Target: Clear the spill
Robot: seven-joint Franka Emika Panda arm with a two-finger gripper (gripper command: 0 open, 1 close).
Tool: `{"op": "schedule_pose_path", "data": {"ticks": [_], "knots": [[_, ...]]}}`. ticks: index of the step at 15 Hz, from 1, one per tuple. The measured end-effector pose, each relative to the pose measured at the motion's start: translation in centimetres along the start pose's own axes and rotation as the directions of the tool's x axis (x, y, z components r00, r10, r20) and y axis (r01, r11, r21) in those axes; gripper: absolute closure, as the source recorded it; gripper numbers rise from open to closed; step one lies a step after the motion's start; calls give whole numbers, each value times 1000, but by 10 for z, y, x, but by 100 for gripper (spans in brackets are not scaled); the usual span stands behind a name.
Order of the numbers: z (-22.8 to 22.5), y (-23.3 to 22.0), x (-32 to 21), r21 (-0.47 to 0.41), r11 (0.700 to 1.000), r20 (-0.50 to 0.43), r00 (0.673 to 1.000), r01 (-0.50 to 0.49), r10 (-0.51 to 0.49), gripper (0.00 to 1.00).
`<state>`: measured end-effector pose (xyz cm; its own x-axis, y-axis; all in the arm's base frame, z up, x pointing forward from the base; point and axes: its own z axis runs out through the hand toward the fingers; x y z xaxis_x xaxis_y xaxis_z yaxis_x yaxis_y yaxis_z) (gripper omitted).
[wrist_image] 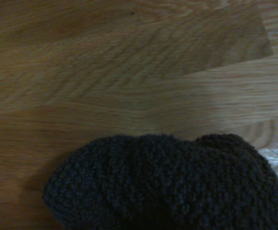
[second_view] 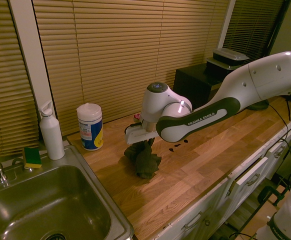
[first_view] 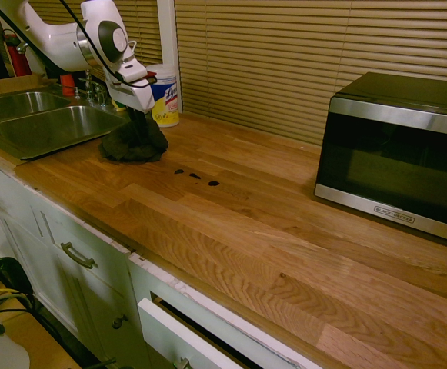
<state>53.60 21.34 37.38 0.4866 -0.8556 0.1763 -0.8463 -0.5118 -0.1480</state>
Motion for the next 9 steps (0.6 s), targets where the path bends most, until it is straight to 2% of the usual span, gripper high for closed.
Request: {"op": "schedule_pose_path", "data": {"ticks": [9], "knots": [[8,48,57,-36,998,-34,998,-46,45,100]]}}
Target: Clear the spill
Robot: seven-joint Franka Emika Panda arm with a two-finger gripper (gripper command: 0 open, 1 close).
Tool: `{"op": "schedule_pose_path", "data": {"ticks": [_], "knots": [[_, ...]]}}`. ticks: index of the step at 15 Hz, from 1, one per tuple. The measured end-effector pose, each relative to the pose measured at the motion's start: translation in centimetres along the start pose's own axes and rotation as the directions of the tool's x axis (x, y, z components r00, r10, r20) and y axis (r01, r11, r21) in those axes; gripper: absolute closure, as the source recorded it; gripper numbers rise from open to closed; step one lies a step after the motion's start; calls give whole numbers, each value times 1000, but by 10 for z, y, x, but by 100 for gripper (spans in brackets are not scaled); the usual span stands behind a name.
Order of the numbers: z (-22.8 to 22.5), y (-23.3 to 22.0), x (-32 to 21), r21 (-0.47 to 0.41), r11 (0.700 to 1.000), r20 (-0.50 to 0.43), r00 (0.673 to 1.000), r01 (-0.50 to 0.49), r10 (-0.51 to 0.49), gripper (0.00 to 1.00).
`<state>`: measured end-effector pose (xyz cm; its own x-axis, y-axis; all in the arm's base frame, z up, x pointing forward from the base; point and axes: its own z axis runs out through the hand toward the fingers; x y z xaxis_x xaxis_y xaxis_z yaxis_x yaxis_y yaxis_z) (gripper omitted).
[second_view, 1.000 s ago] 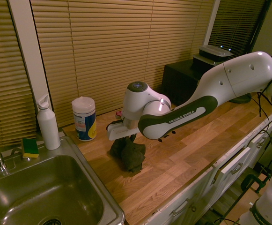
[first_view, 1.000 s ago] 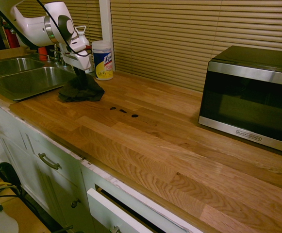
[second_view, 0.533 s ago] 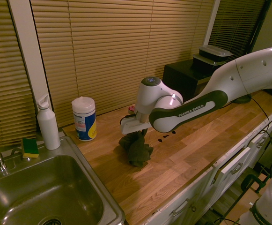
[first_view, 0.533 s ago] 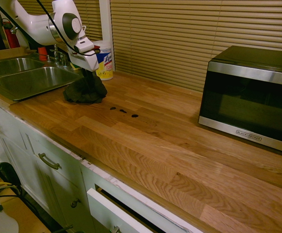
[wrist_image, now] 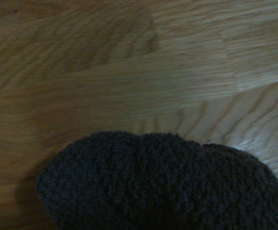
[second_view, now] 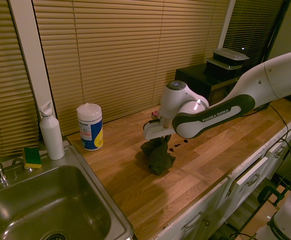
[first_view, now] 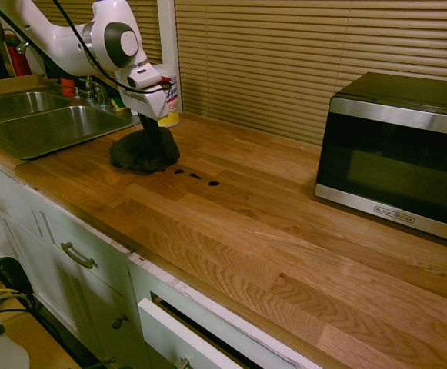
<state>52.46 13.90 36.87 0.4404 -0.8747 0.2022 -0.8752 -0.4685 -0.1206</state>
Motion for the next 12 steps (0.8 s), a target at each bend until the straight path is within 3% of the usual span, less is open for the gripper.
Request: {"op": "schedule_pose_path", "data": {"ticks": [12], "knots": [[32,53,113,-28,989,-31,989,-146,145,100]]}}
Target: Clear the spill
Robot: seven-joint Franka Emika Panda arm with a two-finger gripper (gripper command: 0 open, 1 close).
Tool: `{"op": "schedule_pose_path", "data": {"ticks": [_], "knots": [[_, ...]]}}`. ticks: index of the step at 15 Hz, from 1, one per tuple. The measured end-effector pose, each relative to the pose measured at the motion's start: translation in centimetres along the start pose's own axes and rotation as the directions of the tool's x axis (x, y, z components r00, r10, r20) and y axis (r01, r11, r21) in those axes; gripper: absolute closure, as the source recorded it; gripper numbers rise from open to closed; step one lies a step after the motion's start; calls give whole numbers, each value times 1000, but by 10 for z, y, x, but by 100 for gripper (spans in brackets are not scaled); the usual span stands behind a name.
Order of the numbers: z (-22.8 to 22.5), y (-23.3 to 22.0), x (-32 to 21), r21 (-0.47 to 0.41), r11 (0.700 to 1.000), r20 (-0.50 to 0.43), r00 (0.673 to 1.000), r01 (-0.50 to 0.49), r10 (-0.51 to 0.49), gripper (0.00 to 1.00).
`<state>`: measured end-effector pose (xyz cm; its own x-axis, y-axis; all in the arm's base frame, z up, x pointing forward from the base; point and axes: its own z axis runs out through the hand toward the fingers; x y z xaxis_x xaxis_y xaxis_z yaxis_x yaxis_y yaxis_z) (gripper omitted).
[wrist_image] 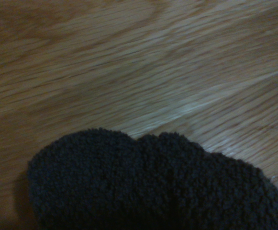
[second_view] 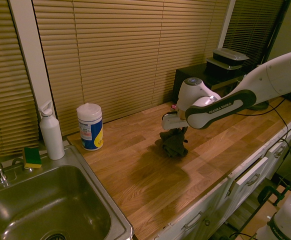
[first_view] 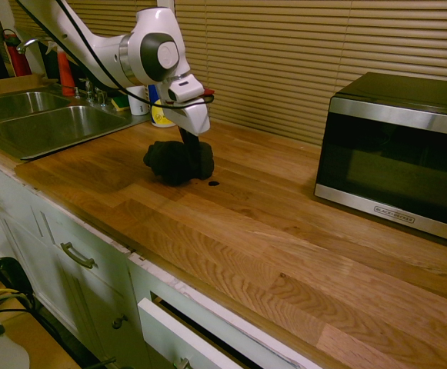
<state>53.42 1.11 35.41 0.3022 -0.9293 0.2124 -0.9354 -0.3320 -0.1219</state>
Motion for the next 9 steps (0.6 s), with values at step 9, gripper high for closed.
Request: {"op": "schedule_pose_path", "data": {"ticks": [9], "knots": [[17,62,91,-11,992,10,992,-124,124,100]]}}
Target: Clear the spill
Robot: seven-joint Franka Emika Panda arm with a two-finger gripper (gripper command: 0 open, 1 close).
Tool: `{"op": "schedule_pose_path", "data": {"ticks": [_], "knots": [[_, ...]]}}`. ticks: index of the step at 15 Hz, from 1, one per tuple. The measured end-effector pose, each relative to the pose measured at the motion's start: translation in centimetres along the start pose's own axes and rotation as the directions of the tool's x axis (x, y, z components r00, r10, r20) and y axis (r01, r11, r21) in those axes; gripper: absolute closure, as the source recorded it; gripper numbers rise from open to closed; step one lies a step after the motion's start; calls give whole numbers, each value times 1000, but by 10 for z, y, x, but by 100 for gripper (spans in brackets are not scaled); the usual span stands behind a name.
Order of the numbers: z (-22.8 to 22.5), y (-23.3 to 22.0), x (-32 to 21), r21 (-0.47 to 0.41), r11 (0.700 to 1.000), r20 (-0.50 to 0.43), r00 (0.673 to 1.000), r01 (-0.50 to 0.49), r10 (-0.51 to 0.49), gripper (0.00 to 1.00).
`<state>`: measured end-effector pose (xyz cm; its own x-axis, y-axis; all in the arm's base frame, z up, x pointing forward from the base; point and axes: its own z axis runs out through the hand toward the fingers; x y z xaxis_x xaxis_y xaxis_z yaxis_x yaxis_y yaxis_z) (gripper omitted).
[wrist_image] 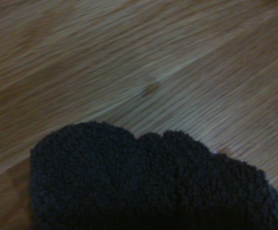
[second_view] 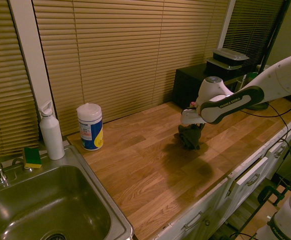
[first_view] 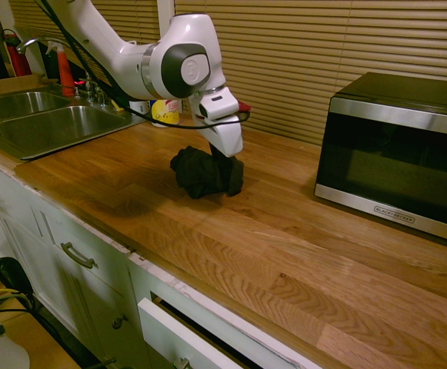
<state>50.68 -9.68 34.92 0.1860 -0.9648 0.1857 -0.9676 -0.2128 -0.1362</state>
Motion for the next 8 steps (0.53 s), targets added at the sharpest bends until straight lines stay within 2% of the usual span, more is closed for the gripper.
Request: {"op": "schedule_pose_path", "data": {"ticks": [3,8], "knots": [[2,12,16,7,1000,8,1000,-16,16,100],[-11,4,-1,26,1000,12,1000,18,-18,100]]}}
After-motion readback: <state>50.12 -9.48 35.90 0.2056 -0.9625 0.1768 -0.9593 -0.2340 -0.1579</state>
